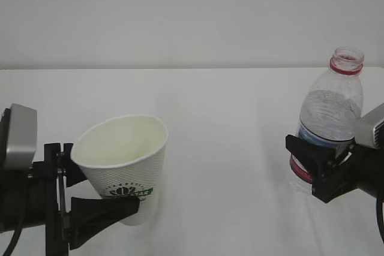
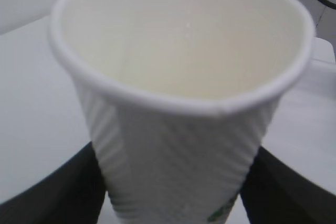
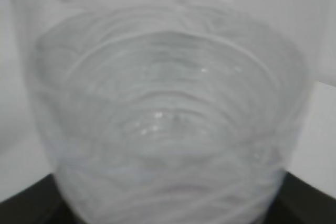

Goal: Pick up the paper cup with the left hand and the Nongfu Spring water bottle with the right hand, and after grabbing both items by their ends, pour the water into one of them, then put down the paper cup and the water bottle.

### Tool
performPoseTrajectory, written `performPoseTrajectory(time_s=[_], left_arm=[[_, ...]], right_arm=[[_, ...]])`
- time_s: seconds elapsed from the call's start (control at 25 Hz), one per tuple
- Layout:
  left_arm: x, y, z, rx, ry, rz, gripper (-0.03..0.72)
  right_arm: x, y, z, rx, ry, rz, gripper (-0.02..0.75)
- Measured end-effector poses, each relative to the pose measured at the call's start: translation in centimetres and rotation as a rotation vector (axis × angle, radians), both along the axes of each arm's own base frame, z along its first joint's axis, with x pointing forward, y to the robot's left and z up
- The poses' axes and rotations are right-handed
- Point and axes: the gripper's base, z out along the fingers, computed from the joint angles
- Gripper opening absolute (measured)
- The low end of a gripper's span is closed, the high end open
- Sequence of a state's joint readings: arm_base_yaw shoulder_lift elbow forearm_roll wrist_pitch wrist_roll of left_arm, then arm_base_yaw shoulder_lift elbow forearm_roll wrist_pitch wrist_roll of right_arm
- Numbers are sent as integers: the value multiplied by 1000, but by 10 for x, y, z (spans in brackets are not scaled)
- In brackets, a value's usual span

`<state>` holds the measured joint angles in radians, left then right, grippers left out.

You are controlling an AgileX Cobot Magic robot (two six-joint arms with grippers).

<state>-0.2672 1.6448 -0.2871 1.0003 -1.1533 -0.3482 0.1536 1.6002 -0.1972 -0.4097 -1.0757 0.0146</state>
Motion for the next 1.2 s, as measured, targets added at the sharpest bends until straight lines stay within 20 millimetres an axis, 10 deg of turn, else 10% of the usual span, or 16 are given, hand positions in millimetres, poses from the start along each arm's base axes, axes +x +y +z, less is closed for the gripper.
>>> performPoseTrajectory(time_s=[1.2], left_arm=[[-22, -34, 2, 3, -69, -146, 545]], right_arm=[[3, 5, 4, -7, -25, 61, 505]])
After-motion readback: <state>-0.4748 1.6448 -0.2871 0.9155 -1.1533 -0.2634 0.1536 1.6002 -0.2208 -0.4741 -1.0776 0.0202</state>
